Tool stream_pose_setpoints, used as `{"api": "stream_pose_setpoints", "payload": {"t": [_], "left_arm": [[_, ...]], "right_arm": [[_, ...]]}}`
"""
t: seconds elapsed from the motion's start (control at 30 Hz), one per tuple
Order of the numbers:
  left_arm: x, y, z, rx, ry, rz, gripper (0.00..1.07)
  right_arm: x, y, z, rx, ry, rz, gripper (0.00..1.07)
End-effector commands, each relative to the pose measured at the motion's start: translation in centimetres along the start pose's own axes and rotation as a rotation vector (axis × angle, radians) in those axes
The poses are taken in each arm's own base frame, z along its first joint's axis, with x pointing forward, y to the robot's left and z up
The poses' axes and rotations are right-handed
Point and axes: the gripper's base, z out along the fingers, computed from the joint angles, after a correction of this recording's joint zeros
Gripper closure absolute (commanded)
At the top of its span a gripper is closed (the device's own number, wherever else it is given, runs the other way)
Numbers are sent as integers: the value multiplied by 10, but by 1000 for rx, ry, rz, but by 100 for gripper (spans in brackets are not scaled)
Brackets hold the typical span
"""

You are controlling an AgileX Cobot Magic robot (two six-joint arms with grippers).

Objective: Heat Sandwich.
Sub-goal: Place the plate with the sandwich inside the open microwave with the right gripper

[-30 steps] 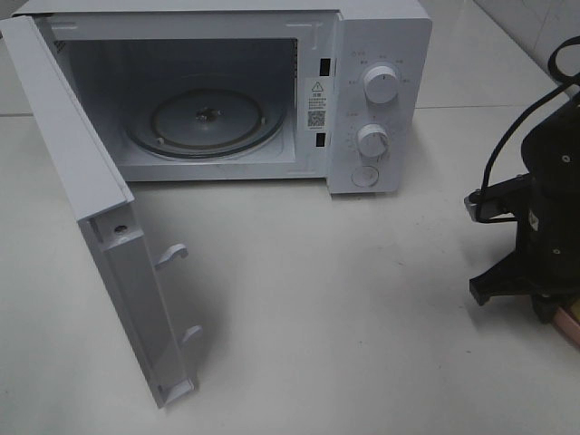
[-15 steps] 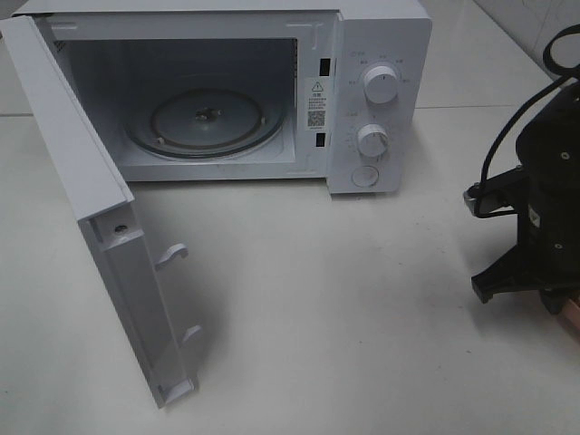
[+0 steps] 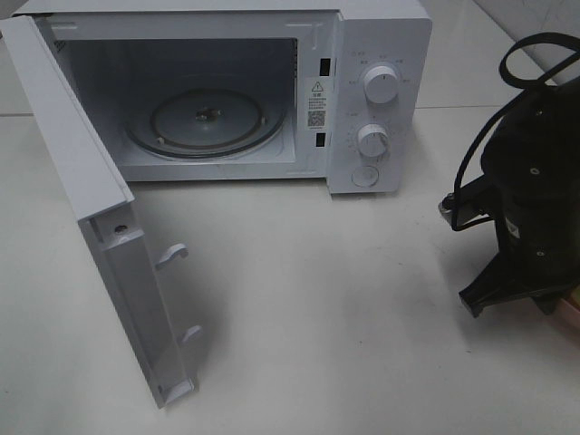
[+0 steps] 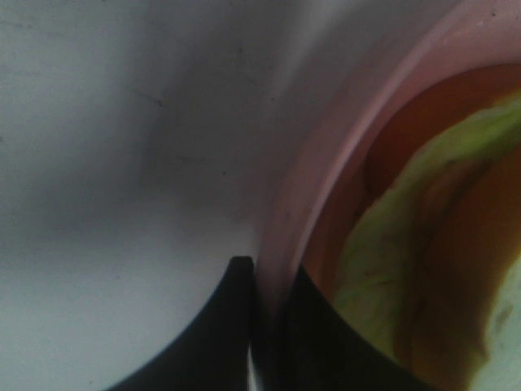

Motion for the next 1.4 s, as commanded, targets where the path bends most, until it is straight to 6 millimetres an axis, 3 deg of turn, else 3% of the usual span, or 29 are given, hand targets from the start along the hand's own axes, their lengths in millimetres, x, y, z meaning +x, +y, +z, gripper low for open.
{"api": "stream_pose_setpoints", "payload": {"t": [0.03, 0.5, 0.9, 1.4], "left_arm": [[0, -1, -2, 4, -31, -3, 10], [0, -1, -2, 4, -31, -3, 10], [0, -1, -2, 4, -31, -3, 10], [0, -1, -2, 4, -31, -3, 10]], "right_arm": [[4, -2, -8, 42, -7, -23, 107], [19, 6, -48, 75, -92, -102, 107], [53, 21, -72, 94, -176, -216, 107], [79, 47, -104, 124, -300, -460, 107]]}}
